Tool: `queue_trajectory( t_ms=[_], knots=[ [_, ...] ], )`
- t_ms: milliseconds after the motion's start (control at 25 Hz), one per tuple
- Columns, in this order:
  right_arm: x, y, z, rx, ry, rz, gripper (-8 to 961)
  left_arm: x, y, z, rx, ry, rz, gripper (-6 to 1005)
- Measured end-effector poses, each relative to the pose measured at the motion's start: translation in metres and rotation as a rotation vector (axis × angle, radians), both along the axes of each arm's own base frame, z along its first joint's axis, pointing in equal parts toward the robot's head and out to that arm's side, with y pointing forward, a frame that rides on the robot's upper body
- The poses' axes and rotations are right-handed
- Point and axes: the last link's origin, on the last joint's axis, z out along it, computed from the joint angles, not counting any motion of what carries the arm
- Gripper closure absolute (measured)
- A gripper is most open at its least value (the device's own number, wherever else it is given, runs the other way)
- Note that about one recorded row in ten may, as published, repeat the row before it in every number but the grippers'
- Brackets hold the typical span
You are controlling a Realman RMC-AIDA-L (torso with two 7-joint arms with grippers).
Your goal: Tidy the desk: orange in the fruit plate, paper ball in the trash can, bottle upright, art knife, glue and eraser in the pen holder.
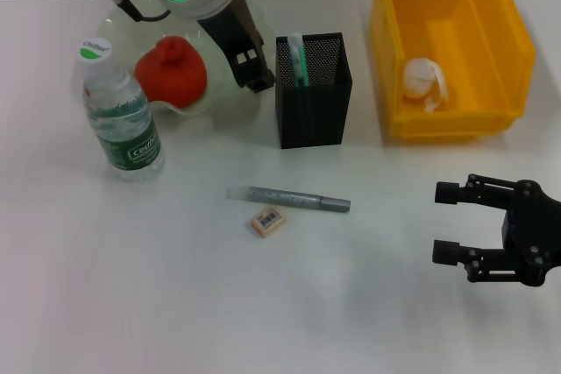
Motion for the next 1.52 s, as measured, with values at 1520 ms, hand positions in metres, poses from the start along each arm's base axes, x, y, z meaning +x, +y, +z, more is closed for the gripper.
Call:
queue_trajectory(
  t_ms=[1520],
  knots=[
    [-0.008,0.01,0.006,-0.003,0.018,0.021,134,-0.178,-0.1,0.045,-0.244,-1.263,-0.015,251]
  ],
)
